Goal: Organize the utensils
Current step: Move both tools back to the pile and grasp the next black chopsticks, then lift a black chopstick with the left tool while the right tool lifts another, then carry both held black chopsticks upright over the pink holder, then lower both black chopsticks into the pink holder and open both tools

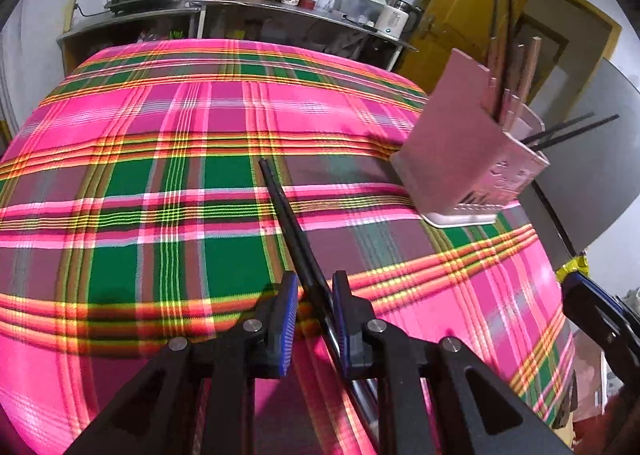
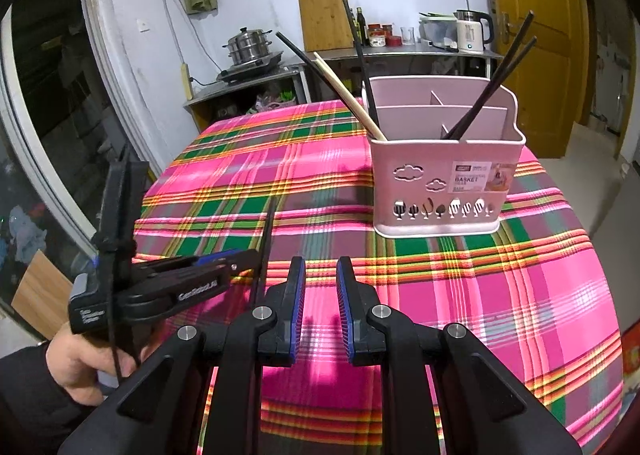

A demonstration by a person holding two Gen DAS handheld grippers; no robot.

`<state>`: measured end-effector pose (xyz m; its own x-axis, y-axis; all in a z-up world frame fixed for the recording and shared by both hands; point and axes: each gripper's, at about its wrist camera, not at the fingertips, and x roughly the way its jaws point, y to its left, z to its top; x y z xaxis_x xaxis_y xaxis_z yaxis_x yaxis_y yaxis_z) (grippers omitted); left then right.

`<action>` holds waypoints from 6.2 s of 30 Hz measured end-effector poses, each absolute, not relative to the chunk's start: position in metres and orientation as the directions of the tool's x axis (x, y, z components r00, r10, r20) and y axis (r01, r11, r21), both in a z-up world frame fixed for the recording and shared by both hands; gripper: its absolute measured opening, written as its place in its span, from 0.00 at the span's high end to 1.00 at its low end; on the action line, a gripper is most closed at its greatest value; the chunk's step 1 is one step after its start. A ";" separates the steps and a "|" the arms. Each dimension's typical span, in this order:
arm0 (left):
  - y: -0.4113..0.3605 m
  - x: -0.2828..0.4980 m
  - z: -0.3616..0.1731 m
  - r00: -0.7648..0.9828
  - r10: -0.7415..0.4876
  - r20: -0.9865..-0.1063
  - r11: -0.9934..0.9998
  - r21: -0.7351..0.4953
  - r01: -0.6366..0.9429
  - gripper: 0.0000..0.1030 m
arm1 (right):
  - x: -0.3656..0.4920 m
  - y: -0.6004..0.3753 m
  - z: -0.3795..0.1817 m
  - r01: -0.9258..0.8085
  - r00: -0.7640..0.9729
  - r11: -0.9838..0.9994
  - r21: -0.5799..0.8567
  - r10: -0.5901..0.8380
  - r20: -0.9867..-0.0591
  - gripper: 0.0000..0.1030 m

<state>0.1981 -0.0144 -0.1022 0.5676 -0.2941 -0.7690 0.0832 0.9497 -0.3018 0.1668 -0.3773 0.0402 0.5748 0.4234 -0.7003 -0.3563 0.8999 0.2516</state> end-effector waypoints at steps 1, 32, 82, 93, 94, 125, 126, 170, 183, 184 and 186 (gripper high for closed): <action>-0.015 0.201 -0.105 0.567 -0.286 -0.773 0.952 -0.295 0.078 0.83 | 0.168 -0.378 0.039 -0.354 0.573 0.900 0.253 0.423 -0.702 0.84; 0.029 0.190 -0.111 0.570 -0.204 -0.796 0.975 -0.219 0.043 0.93 | 0.176 -0.364 0.029 -0.371 0.540 0.891 0.262 0.437 -0.719 0.84; 0.066 0.197 -0.090 0.604 -0.165 -0.780 0.978 -0.208 -0.002 0.95 | 0.252 -0.266 -0.011 -0.490 0.379 0.829 0.271 0.482 -0.790 0.95; 0.064 0.173 -0.028 0.689 -0.217 -0.692 0.967 -0.249 0.054 0.95 | 0.226 -0.293 0.047 -0.496 0.468 0.819 0.288 0.532 -0.706 0.95; 0.063 0.172 -0.023 0.696 -0.221 -0.684 0.966 -0.252 0.058 0.95 | 0.226 -0.296 0.052 -0.495 0.475 0.819 0.289 0.534 -0.699 0.95; 0.047 0.141 0.030 0.733 -0.310 -0.606 0.940 -0.309 0.142 0.95 | 0.198 -0.343 0.105 -0.474 0.577 0.828 0.300 0.550 -0.605 0.95; 0.047 0.142 0.030 0.730 -0.313 -0.607 0.939 -0.313 0.143 0.95 | 0.198 -0.343 0.105 -0.473 0.578 0.829 0.300 0.548 -0.605 0.95; -0.073 0.237 0.134 0.710 -0.519 -0.476 0.851 -0.367 0.376 0.95 | 0.229 -0.454 0.190 -0.295 0.795 0.911 0.289 0.402 -0.455 0.95; -0.094 0.290 0.134 0.749 -0.480 -0.456 0.873 -0.337 0.354 0.95 | 0.266 -0.454 0.180 -0.267 0.813 0.921 0.282 0.373 -0.447 0.95; -0.094 0.293 0.131 0.748 -0.479 -0.460 0.873 -0.337 0.352 0.95 | 0.268 -0.454 0.178 -0.264 0.812 0.922 0.284 0.372 -0.451 0.95; -0.097 0.301 0.122 0.743 -0.477 -0.469 0.874 -0.339 0.347 0.95 | 0.272 -0.454 0.172 -0.262 0.807 0.921 0.288 0.373 -0.457 0.95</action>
<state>0.3008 -0.0972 0.1219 0.7430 -0.4772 -0.4693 0.3470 0.8743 -0.3395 0.2722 -0.4536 0.1715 0.8074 0.3726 -0.4574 -0.2619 0.9211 0.2880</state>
